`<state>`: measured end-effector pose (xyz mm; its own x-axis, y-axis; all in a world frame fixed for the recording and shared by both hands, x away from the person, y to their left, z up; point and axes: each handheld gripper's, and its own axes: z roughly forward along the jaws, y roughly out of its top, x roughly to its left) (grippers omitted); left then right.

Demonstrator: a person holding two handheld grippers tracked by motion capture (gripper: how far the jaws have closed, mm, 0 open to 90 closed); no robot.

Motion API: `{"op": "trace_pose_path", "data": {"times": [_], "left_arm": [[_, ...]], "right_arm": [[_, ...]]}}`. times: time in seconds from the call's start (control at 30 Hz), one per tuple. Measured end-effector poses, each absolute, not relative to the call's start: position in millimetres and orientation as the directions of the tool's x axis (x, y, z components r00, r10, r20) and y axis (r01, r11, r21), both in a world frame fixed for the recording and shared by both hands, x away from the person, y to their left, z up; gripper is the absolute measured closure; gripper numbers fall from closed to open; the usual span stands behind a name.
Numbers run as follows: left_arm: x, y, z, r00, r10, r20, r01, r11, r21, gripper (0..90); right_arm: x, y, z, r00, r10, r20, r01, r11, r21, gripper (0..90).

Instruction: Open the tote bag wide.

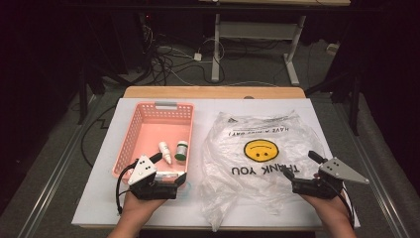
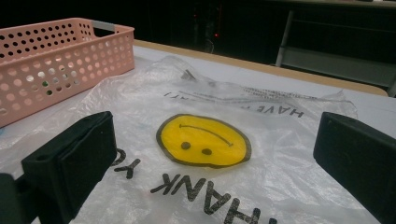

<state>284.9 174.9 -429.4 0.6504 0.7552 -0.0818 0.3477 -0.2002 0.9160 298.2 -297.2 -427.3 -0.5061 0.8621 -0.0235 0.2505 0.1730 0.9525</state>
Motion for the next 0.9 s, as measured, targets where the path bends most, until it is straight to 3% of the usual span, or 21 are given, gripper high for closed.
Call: {"op": "trace_pose_path", "data": {"times": [0.4, 0.9], "left_arm": [[288, 180, -428, 0.647, 0.756, -0.096, 0.385, -0.215, 0.898, 0.1], [288, 184, -424, 0.629, 0.775, -0.059, 0.399, -0.256, 0.881, 0.0]], "right_arm": [[298, -307, -424, -0.48, 0.876, -0.038, 0.259, 0.183, 0.948, 0.2], [292, -345, -421, -0.424, 0.904, -0.048, 0.343, 0.21, 0.916, 1.2]]}}
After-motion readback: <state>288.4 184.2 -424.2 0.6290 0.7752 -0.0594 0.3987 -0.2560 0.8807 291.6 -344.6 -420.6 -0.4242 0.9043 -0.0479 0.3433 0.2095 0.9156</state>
